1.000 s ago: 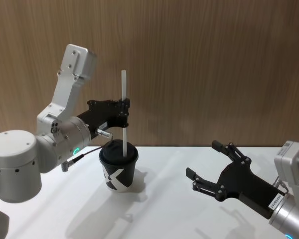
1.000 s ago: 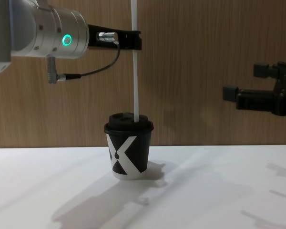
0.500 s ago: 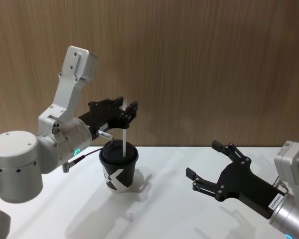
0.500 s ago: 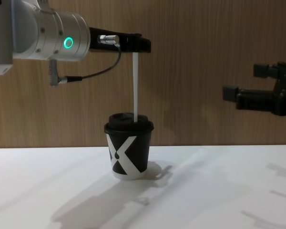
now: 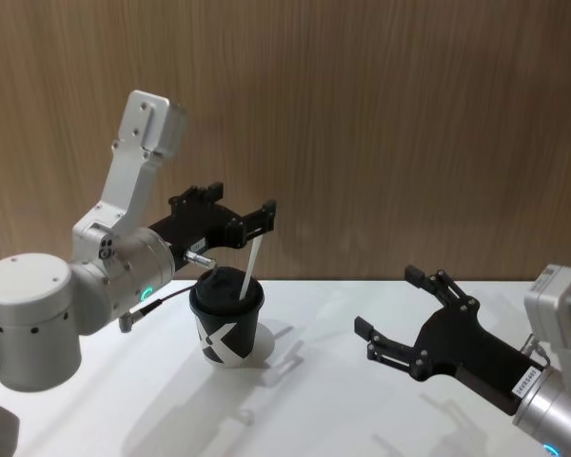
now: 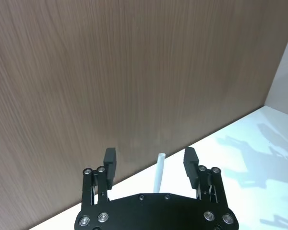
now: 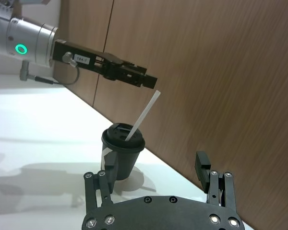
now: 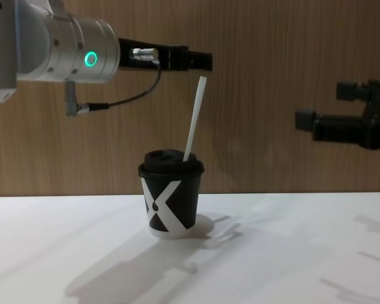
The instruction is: Pick up the straw with one hand, pass it to the other hand, and insert it into the cup.
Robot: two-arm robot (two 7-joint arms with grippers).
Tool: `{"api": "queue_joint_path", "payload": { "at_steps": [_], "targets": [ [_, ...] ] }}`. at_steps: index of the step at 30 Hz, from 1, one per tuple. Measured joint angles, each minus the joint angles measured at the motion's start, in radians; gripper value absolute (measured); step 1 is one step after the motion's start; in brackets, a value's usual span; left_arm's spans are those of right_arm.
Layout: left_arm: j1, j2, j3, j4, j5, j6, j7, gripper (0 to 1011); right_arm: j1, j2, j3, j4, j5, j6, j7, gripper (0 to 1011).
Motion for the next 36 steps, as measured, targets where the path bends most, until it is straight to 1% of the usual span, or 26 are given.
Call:
{"api": "queue_joint_path", "payload": {
  "at_steps": [1, 2, 6, 8, 9, 17, 21, 28, 36],
  "targets": [
    [0.002, 0.001, -0.001, -0.002, 0.0, -0.004, 0.0, 877, 0.001, -0.002, 0.001, -0.002, 0.003, 0.004, -0.002, 1001],
    [0.01, 0.006, -0.002, -0.008, 0.0, -0.011, -0.002, 921, 0.002, -0.003, 0.001, -0.003, 0.005, 0.007, -0.004, 1001],
    [0.031, 0.019, -0.007, -0.023, 0.0, -0.036, -0.007, 1003, 0.01, -0.018, 0.006, -0.013, 0.026, 0.04, -0.023, 1001],
    [0.039, 0.024, -0.01, -0.029, 0.0, -0.047, -0.01, 1003, 0.015, -0.029, 0.01, -0.019, 0.04, 0.06, -0.035, 1001],
    [0.048, 0.03, -0.012, -0.035, -0.001, -0.057, -0.014, 1003, 0.015, -0.029, 0.01, -0.019, 0.04, 0.06, -0.035, 1001],
    [0.09, 0.067, -0.021, -0.064, -0.007, -0.112, -0.039, 1003, 0.037, -0.075, 0.027, -0.038, 0.099, 0.141, -0.09, 1001],
    [0.101, 0.081, -0.022, -0.072, -0.01, -0.13, -0.053, 1003, 0.046, -0.094, 0.036, -0.044, 0.123, 0.175, -0.115, 1001],
    [0.106, 0.102, -0.011, -0.075, -0.013, -0.15, -0.078, 1003, 0.057, -0.121, 0.051, -0.047, 0.166, 0.226, -0.154, 1001],
    [0.098, 0.116, 0.011, -0.068, -0.016, -0.159, -0.108, 1003, 0.061, -0.134, 0.061, -0.045, 0.199, 0.249, -0.17, 1001]
  ]
}}
